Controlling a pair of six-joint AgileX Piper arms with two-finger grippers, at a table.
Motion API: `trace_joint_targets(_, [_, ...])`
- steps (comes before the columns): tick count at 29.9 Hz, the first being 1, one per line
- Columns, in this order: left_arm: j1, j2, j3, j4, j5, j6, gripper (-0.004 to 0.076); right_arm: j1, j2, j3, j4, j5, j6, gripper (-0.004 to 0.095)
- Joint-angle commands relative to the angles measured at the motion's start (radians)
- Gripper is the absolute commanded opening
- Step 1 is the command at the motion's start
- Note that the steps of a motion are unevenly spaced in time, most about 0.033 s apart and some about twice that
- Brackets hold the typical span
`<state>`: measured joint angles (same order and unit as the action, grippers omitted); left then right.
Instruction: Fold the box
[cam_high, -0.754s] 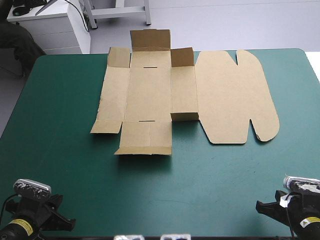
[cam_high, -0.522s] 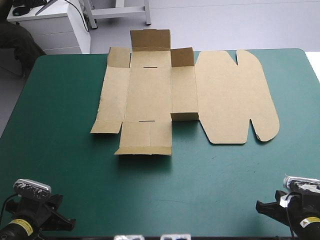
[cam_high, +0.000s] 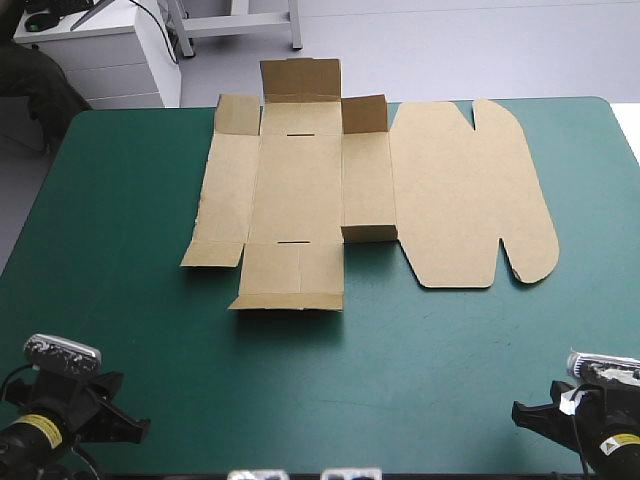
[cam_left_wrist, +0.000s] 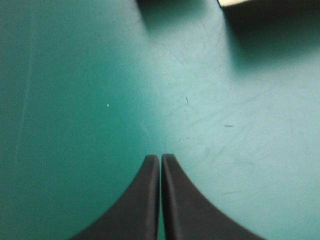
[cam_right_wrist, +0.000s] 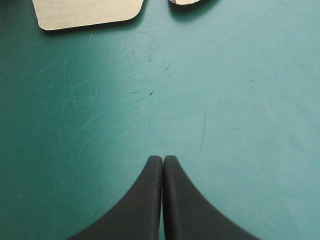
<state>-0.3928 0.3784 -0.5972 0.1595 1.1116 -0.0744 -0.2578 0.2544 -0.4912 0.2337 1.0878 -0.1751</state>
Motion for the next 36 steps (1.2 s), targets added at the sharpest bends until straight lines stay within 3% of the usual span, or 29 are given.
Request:
trace_joint_targets(1, [-0.004,0.114,-0.132,0.013,-0.057,0.013,-0.0008,0.004,0.011,-0.022,0.009,-0.057,-0.011,-0.0014])
trace_joint_targets(18, [0.000,0.760,-0.641,0.056,-0.115,0.046,-0.0008,0.004,0.011,-0.022,0.007,-0.057,-0.011,-0.0014])
trace_joint_targets(24, [0.092,0.962,-0.807,0.027,-0.126,0.087,-0.0007,0.004,0.011,-0.022,0.007,-0.057,-0.011,-0.0014])
trace_joint_targets(36, [0.444,1.274,-1.125,-0.570,-0.087,0.404,-0.0007,0.004,0.011,-0.022,0.007,-0.057,-0.011,-0.0014])
